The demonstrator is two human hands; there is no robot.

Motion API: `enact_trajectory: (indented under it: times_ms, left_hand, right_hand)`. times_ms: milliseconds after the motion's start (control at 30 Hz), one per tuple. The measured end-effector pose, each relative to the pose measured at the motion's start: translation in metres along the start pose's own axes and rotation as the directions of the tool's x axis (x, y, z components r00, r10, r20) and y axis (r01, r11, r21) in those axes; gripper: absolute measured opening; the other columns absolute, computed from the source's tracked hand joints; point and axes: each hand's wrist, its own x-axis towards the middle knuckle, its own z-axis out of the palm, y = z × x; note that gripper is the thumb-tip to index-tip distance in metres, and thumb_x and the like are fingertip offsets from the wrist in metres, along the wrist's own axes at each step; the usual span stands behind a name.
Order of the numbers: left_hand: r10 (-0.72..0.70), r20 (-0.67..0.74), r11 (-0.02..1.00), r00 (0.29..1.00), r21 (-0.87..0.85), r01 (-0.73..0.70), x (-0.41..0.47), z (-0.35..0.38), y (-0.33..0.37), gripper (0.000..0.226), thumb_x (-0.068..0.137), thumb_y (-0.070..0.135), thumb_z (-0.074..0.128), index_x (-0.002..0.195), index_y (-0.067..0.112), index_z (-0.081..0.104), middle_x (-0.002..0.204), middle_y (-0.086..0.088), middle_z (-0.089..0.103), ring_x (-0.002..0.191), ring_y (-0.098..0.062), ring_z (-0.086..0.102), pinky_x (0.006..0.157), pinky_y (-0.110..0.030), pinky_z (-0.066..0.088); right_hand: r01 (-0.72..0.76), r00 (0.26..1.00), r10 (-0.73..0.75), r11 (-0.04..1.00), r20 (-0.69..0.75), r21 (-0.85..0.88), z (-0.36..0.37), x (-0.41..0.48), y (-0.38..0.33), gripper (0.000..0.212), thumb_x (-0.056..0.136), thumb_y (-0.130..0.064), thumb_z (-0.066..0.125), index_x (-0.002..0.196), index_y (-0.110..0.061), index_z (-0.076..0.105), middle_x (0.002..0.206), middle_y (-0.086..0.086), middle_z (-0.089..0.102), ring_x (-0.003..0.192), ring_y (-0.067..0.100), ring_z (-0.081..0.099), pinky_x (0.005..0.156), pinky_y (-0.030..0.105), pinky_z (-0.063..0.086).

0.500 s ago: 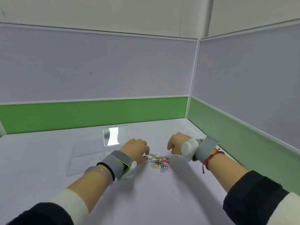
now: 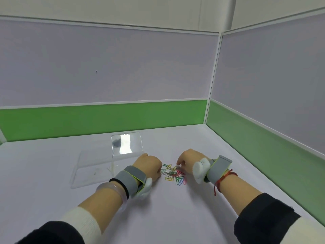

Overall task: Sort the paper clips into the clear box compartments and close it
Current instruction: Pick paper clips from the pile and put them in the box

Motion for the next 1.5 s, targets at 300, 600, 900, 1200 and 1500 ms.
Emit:
enact_trajectory:
  times_ms: [300, 600, 900, 1200, 1500]
  left_hand:
    - [0.002, -0.049, 0.999, 0.999, -0.038, -0.004, 0.001, 0.003, 0.006, 0.027, 0.088, 0.012, 0.042, 0.097, 0.005, 0.066, 0.1, -0.012, 0.068, 0.085, -0.032, 0.057, 0.086, -0.033, 0.039]
    - [-0.043, -0.013, 0.995, 0.999, -0.092, 0.041, -0.001, 0.004, 0.006, 0.026, 0.087, 0.02, 0.046, 0.098, 0.003, 0.064, 0.101, -0.015, 0.067, 0.091, -0.034, 0.061, 0.081, -0.036, 0.042]
    - [0.012, -0.03, 0.997, 0.999, -0.08, -0.014, 0.0, 0.002, 0.007, 0.013, 0.087, 0.019, 0.046, 0.082, 0.01, 0.054, 0.096, -0.014, 0.069, 0.072, -0.027, 0.046, 0.084, -0.034, 0.039]
    - [-0.082, -0.166, 0.911, 0.983, -0.413, 0.006, -0.005, -0.016, -0.009, 0.02, 0.089, 0.012, 0.044, 0.104, 0.009, 0.058, 0.108, -0.011, 0.067, 0.098, -0.032, 0.06, 0.081, -0.031, 0.039]
    - [-0.303, -0.254, 0.713, 0.918, -0.7, 0.042, -0.019, -0.031, -0.052, 0.024, 0.091, 0.01, 0.049, 0.108, 0.015, 0.066, 0.107, -0.007, 0.07, 0.101, -0.024, 0.062, 0.088, -0.03, 0.048]
  right_hand:
    - [0.02, 0.998, -0.017, 0.999, -0.064, 0.046, 0.013, 0.005, 0.001, 0.029, 0.085, -0.002, 0.049, 0.103, -0.008, 0.071, 0.11, 0.013, 0.07, 0.097, 0.032, 0.065, 0.075, 0.029, 0.05]
    - [-0.024, 0.998, 0.025, 1.0, -0.057, 0.017, 0.014, 0.008, -0.005, 0.027, 0.085, -0.004, 0.045, 0.098, -0.001, 0.069, 0.107, 0.017, 0.068, 0.077, 0.021, 0.051, 0.069, 0.027, 0.045]
    - [-0.018, 0.999, 0.016, 0.999, -0.047, -0.034, 0.011, 0.009, -0.002, 0.026, 0.09, -0.003, 0.043, 0.109, 0.001, 0.061, 0.12, 0.017, 0.059, 0.099, 0.031, 0.06, 0.083, 0.035, 0.049]
    - [0.007, 0.993, 0.0, 0.998, -0.115, 0.059, -0.006, 0.008, -0.006, 0.027, 0.086, 0.004, 0.039, 0.093, -0.016, 0.055, 0.112, 0.015, 0.063, 0.081, 0.019, 0.046, 0.069, 0.028, 0.037]
    - [0.074, 0.953, 0.03, 0.942, -0.301, 0.327, -0.035, 0.008, -0.04, 0.026, 0.084, 0.003, 0.045, 0.095, -0.002, 0.068, 0.101, 0.015, 0.073, 0.088, 0.027, 0.062, 0.083, 0.033, 0.051]
